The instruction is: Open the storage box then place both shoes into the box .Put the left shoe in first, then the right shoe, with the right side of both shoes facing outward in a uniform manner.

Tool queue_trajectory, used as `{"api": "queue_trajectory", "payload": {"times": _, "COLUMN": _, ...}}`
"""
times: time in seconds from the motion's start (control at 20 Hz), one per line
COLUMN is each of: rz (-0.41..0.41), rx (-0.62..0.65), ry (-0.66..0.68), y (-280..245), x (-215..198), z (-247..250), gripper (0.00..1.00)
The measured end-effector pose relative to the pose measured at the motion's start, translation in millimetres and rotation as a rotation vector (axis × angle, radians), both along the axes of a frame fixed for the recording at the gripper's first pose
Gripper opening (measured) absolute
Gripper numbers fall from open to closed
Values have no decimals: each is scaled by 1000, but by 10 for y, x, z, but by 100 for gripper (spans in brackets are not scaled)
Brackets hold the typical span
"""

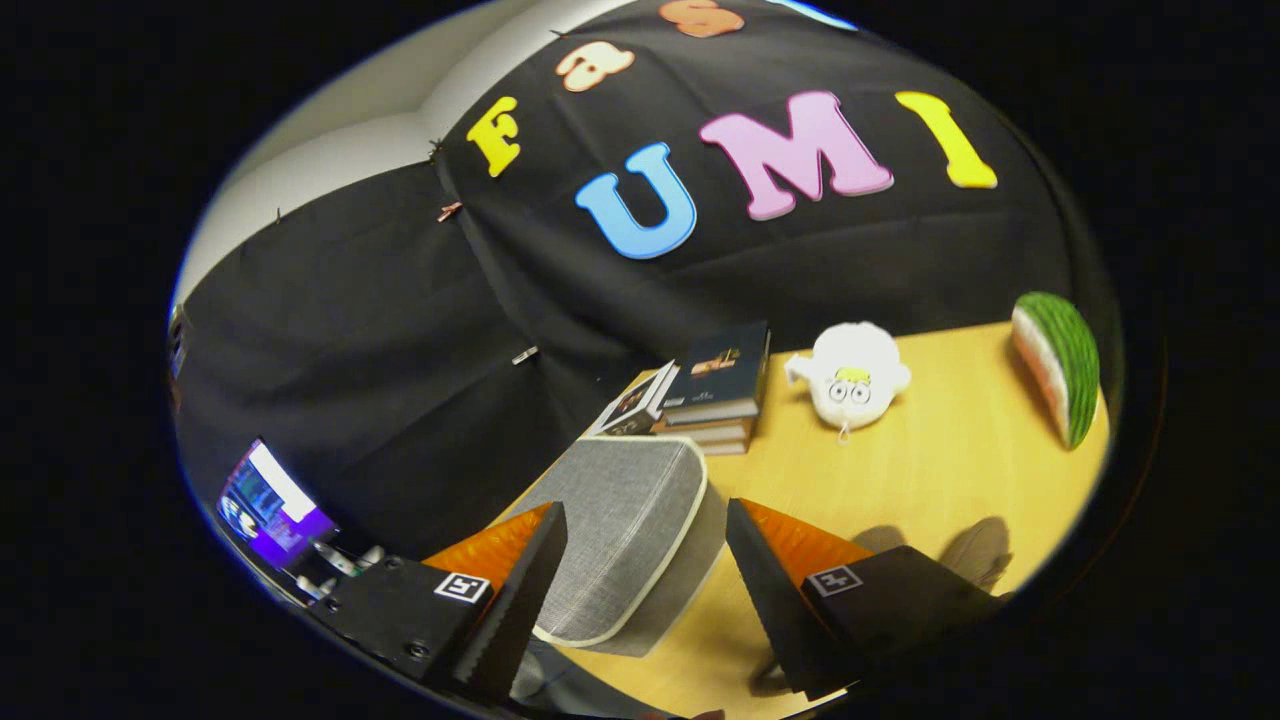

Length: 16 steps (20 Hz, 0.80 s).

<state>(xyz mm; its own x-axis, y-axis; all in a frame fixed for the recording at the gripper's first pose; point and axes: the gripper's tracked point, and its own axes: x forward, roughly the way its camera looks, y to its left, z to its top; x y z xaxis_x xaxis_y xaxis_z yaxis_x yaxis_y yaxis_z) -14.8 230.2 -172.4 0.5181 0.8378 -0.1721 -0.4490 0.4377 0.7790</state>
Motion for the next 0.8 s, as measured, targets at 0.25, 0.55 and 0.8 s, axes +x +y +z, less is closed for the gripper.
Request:
{"api": "queue_trajectory", "payload": {"times": 0.25, "rz": 149, "rx": 83, "ry": 161, "y": 338, "x": -259, "z": -499, "gripper": 98}}
{"api": "queue_trajectory", "payload": {"times": 0.55, "rz": 238, "rx": 311, "ry": 437, "y": 695, "x": -384, "z": -658, "gripper": 98}}
{"api": "queue_trajectory", "payload": {"times": 0.8, "rz": 267, "rx": 465, "ry": 615, "y": 831, "x": -506, "z": -555, "gripper": 94}}
